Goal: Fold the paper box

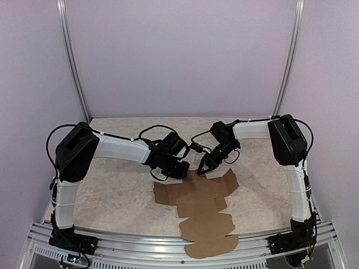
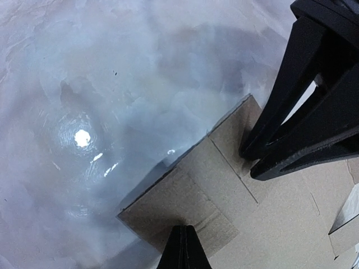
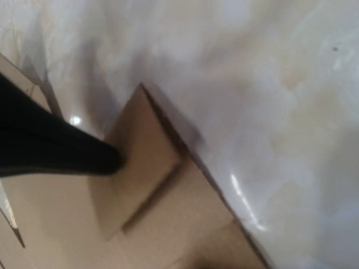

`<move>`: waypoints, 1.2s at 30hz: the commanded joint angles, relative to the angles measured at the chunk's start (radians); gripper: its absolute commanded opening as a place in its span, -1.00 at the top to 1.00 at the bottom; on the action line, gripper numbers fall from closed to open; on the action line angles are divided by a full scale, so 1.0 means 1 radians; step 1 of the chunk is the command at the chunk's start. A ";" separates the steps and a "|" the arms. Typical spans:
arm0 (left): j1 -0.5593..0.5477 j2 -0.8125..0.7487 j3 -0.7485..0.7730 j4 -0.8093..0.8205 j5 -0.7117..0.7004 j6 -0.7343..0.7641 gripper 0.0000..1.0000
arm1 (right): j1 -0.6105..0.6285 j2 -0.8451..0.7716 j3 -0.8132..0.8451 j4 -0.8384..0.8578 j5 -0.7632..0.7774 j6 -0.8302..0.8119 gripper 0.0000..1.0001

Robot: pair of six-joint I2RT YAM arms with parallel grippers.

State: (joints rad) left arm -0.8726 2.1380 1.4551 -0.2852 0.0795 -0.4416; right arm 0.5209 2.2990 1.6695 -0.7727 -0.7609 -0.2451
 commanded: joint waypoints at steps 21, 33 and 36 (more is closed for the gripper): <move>-0.004 0.131 0.069 -0.062 -0.007 0.023 1.00 | -0.216 -0.235 -0.115 -0.059 0.125 -0.045 0.74; -0.040 -0.101 0.190 -0.085 -0.207 0.162 0.30 | -0.232 -0.632 -0.433 0.060 0.240 -0.119 0.35; -0.049 -0.176 0.097 -0.080 -0.247 0.106 0.09 | -0.232 -0.673 -0.469 0.058 0.265 -0.137 0.19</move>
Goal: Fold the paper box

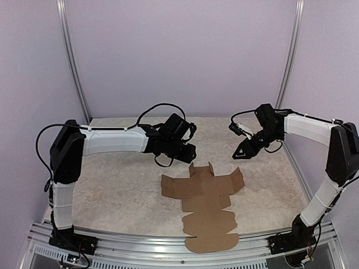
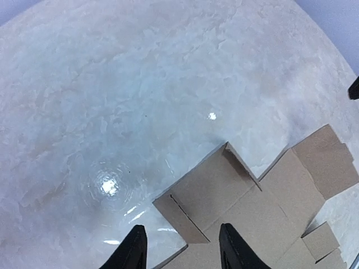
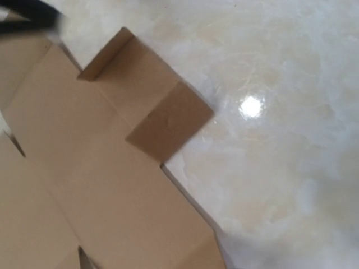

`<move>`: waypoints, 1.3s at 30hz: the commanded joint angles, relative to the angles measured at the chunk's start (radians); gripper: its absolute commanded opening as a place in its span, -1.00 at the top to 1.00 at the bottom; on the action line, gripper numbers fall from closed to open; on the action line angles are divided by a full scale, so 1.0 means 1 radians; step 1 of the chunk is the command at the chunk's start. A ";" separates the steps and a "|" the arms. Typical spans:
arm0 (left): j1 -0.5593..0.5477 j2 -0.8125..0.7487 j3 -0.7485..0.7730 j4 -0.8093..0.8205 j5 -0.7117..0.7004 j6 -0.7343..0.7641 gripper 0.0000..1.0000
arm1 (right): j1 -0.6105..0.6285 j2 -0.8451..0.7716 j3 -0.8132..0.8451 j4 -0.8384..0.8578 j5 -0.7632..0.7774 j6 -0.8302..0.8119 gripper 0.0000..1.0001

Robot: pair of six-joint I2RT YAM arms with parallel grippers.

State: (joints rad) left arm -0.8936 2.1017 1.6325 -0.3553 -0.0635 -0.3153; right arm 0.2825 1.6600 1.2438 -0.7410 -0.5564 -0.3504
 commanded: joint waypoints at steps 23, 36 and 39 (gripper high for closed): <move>-0.301 -0.188 -0.386 -0.073 -0.016 -0.415 0.00 | 0.338 -0.105 -0.303 0.190 0.260 -0.197 0.28; -0.261 -0.221 -0.554 0.152 0.154 -0.691 -0.09 | 0.417 0.266 -0.056 0.241 0.262 -0.132 0.44; -0.249 -0.231 -0.590 0.211 0.186 -0.699 -0.07 | 0.417 0.307 -0.056 0.252 0.272 -0.114 0.47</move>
State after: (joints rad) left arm -1.1618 1.8755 1.0954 -0.2264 0.0395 -0.9627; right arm 0.6937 1.9121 1.1831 -0.4961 -0.3141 -0.5053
